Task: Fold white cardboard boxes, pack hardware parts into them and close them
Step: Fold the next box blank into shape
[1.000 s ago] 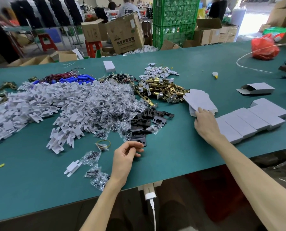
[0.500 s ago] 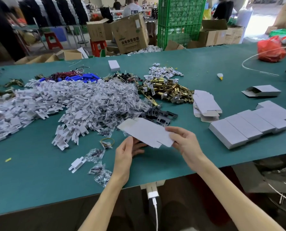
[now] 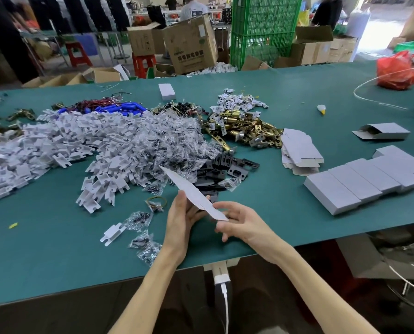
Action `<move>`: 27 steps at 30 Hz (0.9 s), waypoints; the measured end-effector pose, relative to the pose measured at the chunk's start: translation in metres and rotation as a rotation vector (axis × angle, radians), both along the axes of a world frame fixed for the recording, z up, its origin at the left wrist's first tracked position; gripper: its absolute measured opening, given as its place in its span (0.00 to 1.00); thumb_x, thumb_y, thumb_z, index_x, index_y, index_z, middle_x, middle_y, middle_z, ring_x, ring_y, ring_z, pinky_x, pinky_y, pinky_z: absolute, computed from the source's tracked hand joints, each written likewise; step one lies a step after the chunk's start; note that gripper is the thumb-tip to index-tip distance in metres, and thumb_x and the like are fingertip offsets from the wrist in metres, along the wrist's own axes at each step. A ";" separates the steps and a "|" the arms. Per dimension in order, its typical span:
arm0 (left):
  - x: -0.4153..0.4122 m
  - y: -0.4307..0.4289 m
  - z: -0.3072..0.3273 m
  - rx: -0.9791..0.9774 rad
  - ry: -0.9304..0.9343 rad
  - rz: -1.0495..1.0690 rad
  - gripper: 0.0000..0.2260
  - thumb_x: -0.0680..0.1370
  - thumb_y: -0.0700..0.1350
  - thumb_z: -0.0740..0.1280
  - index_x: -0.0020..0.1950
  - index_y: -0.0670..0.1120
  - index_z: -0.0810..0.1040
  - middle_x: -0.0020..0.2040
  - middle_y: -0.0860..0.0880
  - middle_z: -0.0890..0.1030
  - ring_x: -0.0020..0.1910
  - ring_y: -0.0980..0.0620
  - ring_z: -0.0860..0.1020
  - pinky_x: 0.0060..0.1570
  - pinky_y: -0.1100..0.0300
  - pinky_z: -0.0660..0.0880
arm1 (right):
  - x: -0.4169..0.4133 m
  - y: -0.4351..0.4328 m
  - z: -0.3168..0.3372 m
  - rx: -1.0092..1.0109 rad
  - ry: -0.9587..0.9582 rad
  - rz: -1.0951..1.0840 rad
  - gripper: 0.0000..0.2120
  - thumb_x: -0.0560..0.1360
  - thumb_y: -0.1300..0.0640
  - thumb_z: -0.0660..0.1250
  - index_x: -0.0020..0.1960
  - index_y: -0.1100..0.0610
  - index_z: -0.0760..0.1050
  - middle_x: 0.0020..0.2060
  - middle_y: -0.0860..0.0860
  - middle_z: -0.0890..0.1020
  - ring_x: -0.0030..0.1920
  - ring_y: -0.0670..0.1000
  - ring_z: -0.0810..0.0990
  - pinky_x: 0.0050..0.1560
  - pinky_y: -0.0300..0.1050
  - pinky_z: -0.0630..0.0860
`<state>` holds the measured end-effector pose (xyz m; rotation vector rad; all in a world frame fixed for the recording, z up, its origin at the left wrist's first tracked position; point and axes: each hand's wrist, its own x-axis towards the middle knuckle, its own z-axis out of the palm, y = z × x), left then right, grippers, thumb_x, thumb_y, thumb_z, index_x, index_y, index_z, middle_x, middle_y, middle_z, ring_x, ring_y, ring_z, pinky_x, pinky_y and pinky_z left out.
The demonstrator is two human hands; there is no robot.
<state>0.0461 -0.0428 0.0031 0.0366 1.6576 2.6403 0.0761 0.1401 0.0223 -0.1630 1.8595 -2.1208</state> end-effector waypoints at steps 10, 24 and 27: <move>0.000 0.001 -0.005 -0.072 -0.052 0.063 0.41 0.72 0.61 0.78 0.74 0.41 0.67 0.54 0.43 0.79 0.44 0.51 0.81 0.41 0.59 0.79 | 0.012 -0.026 -0.009 0.589 0.543 -0.279 0.06 0.80 0.60 0.68 0.56 0.57 0.81 0.49 0.48 0.81 0.50 0.47 0.78 0.52 0.42 0.76; 0.000 -0.001 -0.014 -0.214 0.024 0.061 0.15 0.78 0.47 0.69 0.64 0.44 0.78 0.53 0.46 0.83 0.41 0.51 0.76 0.37 0.59 0.75 | -0.002 -0.014 -0.011 -0.080 -0.021 -0.414 0.22 0.79 0.69 0.63 0.67 0.48 0.72 0.50 0.54 0.87 0.52 0.56 0.85 0.49 0.51 0.83; 0.000 -0.001 -0.015 -0.229 0.047 0.047 0.15 0.78 0.48 0.69 0.64 0.44 0.78 0.53 0.45 0.82 0.42 0.52 0.76 0.38 0.59 0.74 | -0.003 -0.013 -0.011 -0.079 -0.002 -0.389 0.23 0.79 0.69 0.63 0.68 0.47 0.73 0.51 0.56 0.87 0.51 0.57 0.85 0.50 0.52 0.83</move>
